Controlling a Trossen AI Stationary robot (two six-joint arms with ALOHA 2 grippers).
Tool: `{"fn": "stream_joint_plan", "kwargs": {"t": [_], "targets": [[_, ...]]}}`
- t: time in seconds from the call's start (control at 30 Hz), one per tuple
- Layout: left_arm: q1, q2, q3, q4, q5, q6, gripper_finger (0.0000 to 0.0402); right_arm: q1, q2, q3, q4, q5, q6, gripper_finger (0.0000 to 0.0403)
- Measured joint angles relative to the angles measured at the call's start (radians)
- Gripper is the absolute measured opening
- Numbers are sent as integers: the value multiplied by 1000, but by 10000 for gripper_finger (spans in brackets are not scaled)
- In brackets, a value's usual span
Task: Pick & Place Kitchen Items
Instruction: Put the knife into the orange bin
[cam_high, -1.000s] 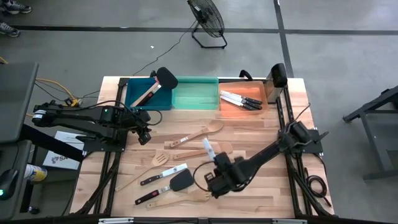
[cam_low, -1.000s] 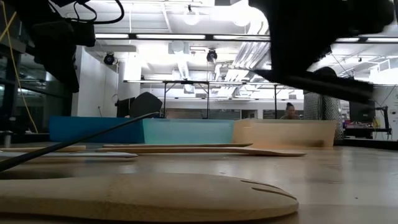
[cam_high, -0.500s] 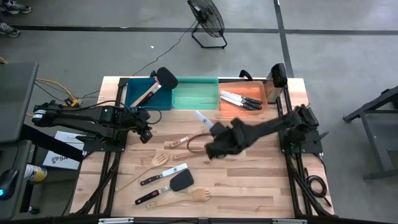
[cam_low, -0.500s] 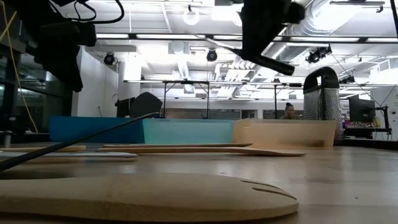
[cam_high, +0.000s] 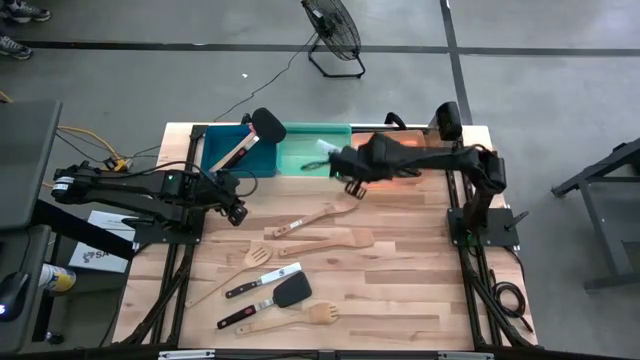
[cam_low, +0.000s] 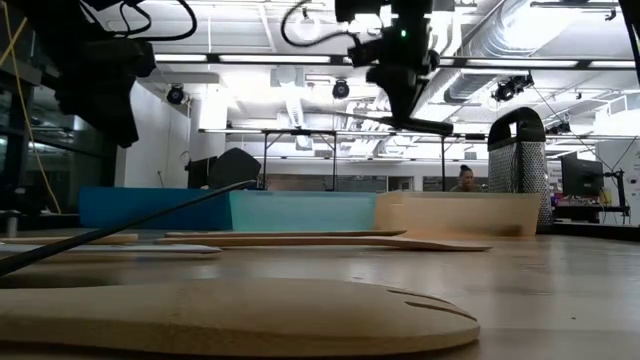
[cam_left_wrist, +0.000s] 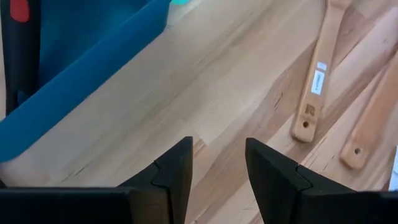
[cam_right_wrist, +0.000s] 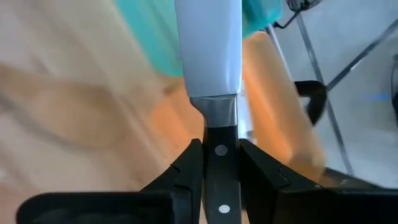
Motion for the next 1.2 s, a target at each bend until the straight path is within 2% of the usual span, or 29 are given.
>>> {"fn": "stream_joint_plan", "kwargs": {"t": [0.23,0.4,0.57,0.67,0.9,1.07,1.2], "targets": [[0,0,0,-1,-13,-11,145,-145,0,0,14,-41,-140,70],[0,0,0,-1,-26,-11,145,-233,0,0,7,-112,-241,70],[0,0,0,-1,-51,-11,145,-322,0,0,-71,-192,-342,70],[0,0,0,-1,-53,-11,145,-368,0,0,-111,-204,-367,70],[0,0,0,-1,-53,-7,145,-456,-1,-7,-208,-256,-430,70],[0,0,0,-1,-53,3,145,-504,-1,-32,-238,-389,-497,70],[0,0,0,-1,-53,25,145,-524,-1,-57,-195,-427,-564,70]]}}
